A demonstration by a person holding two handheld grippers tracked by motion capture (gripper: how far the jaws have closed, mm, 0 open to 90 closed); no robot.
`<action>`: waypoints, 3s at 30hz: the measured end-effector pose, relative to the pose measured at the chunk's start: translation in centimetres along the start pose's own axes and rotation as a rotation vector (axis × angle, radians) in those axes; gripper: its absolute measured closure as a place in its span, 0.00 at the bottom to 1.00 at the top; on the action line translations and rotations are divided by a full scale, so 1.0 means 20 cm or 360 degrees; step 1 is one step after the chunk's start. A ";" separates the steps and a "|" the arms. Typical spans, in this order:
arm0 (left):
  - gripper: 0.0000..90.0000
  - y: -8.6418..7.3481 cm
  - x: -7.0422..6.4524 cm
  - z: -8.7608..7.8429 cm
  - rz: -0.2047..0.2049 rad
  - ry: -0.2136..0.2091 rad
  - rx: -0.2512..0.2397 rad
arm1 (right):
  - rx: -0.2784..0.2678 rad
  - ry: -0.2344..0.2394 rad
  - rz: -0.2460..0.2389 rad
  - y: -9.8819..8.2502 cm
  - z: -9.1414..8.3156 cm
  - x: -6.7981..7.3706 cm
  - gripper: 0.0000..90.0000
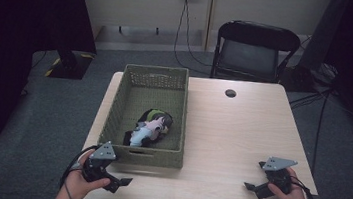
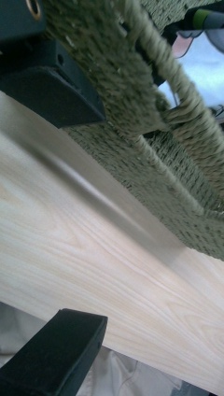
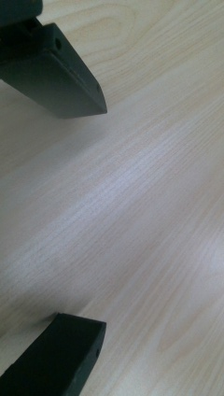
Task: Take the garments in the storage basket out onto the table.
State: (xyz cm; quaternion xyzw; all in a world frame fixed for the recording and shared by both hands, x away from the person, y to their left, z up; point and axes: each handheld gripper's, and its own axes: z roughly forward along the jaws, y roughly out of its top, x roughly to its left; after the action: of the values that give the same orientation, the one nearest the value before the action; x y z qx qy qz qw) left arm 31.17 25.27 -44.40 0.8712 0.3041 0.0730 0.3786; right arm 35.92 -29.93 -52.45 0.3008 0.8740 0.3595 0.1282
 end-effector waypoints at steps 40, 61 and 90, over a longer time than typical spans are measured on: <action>0.05 0.35 -0.01 -0.15 0.0059 0.0025 -0.0001 | 0.0000 0.0000 0.0000 0.00 0.00 0.00 0.00; 0.05 0.52 0.08 -0.12 0.0048 0.0078 -0.0040 | 0.0000 0.0000 0.0000 0.00 0.00 0.00 0.00; 0.05 0.69 0.17 0.03 0.0030 0.0145 -0.0050 | -0.0001 -0.0001 -0.0001 0.00 0.00 0.00 0.00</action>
State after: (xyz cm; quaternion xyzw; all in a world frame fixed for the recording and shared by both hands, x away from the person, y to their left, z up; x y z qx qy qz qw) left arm 40.70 19.63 -35.53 0.8637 0.3116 0.1209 0.3773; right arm 35.92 -29.93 -52.46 0.3006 0.8739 0.3597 0.1288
